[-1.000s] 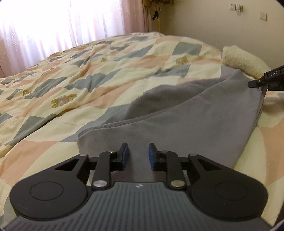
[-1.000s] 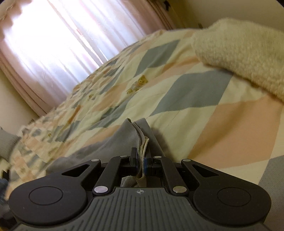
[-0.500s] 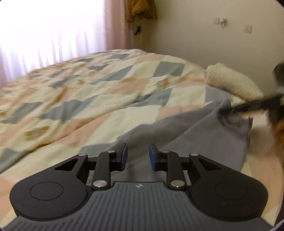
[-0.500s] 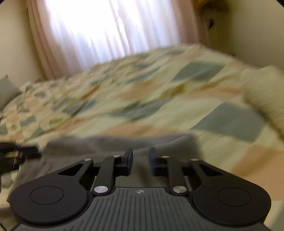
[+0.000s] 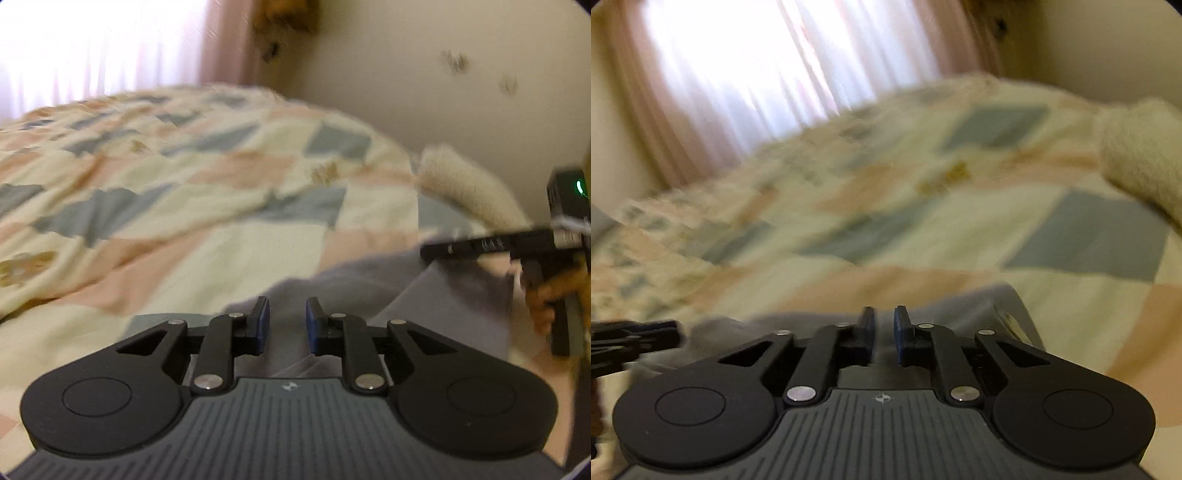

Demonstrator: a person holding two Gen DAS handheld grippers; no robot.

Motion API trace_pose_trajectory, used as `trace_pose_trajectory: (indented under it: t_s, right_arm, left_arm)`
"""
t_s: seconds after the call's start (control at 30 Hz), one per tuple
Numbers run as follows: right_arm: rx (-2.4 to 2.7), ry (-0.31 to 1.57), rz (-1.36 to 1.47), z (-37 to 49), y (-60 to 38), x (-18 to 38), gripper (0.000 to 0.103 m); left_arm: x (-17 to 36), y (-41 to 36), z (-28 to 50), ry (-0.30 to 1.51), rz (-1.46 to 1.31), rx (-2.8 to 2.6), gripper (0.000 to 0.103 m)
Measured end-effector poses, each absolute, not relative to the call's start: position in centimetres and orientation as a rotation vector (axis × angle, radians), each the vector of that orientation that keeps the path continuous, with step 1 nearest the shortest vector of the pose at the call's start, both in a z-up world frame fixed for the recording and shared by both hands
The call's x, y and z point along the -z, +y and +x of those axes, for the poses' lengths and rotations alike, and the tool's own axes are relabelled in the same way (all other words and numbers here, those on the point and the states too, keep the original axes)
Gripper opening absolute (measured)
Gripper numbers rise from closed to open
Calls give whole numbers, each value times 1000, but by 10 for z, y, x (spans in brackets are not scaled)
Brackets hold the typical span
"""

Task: Fold clothes
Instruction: 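Lay the folded end down and open the right gripper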

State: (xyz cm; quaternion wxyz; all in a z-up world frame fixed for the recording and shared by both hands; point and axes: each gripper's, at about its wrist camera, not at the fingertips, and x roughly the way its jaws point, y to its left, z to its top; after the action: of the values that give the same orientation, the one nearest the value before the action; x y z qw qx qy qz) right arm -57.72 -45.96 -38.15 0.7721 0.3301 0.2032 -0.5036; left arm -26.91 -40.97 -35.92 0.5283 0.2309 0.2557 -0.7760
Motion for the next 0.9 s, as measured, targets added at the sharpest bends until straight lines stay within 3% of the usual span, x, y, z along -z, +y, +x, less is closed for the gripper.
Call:
trace_pose_trajectory:
  t_s: [0.03,0.13,0.2,0.3,0.5,0.57,0.63,0.67,0.73,0.77,0.9]
  right_arm:
    - [1129,457,723,-579,-468,390,2]
    - [1115,372,857,-602,-479,406,0]
    - [1106,305,896,-613,-475,401,0]
    - [1138,275,811,-618,-453,382,14]
    - [1127,273,776,-629,-392,366,14]
    - [1130,308,767,-629,-374,370,14]
    - [1175,382,791,-629,-375,388,9]
    - [1201,395,821,-632,-376,397,0]
    - [1201,325,868,-639,-369,390,4]
    - [1202,300,836,-639,-363,381,12]
    - [1228,302,746,-634,-358,369,13]
  left_arm:
    - [371,-420,-270,621,593,1826,18]
    - [384,-437,-243,783,495,1785,18]
    - [373,-432,-225,792,417,1747,15]
    - [350,-404,-200,749,353,1685,16]
    - [327,-315,-202,622,441,1673,16]
    - [342,-304,-205,657,480,1657,18]
    - [357,-303,-203,716,494,1607,14]
    - [363,-303,-200,751,484,1576,11]
    - [357,-300,-198,760,442,1564,11]
    - [347,-297,-201,704,436,1574,12]
    - [343,-312,-203,632,455,1575,15]
